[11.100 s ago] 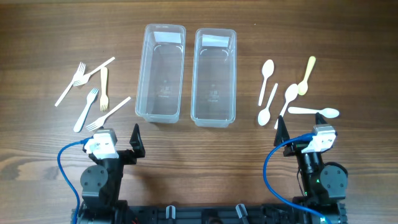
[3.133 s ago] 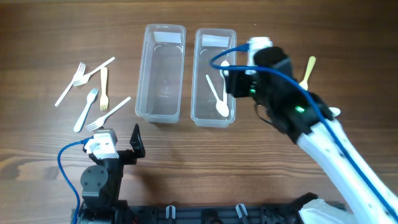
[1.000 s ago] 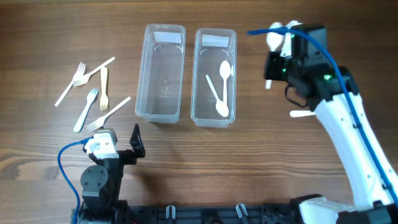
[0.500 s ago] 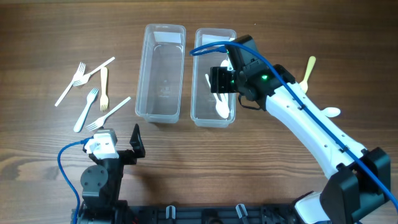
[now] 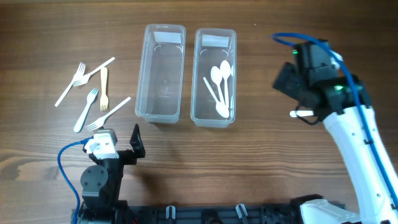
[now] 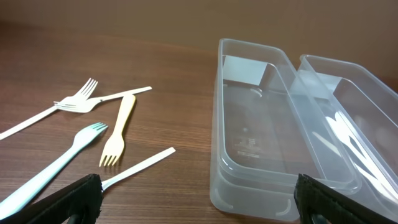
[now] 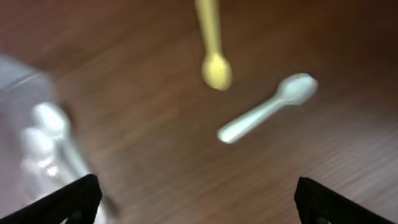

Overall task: Pack container
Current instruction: 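Grasp the white spoon lying at right with the right gripper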

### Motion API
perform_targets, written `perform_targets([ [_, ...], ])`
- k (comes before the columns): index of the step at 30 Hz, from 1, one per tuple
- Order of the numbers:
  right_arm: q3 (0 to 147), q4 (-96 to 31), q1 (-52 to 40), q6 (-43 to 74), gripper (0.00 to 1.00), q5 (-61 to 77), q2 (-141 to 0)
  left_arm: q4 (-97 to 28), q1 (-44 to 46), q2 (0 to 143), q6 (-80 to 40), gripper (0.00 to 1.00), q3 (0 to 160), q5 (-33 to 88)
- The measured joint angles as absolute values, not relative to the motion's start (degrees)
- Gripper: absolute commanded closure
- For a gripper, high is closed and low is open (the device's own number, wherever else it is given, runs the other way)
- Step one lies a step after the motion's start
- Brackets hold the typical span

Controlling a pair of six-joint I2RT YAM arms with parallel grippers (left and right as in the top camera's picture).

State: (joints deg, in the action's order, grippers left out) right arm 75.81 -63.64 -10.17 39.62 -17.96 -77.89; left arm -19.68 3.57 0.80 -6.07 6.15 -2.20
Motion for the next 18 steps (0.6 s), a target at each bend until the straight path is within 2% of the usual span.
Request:
perform_targets([
  [5,71.55,-62.70,-1.87,51.20,0.00,-18.11,-77.89,-19.68,3.57,0.80,-6.07,0.00,6.15,-2.20],
  [11,61.36,-60.34,3.95,72.42,0.00,-18.59,-77.93,-19.68,3.57,0.80,-6.07,0.00,6.15,-2.20],
  [15,53.91,-54.85,8.01,77.10,0.01,-19.55,-78.26,-19.66,3.57,0.80,-6.07,0.00,6.15,-2.20],
  [18,48.75,-45.69,10.92,76.03,0.05,-19.55,-78.89,-19.64,3.57,0.80,-6.07,0.00,6.15,-2.20],
])
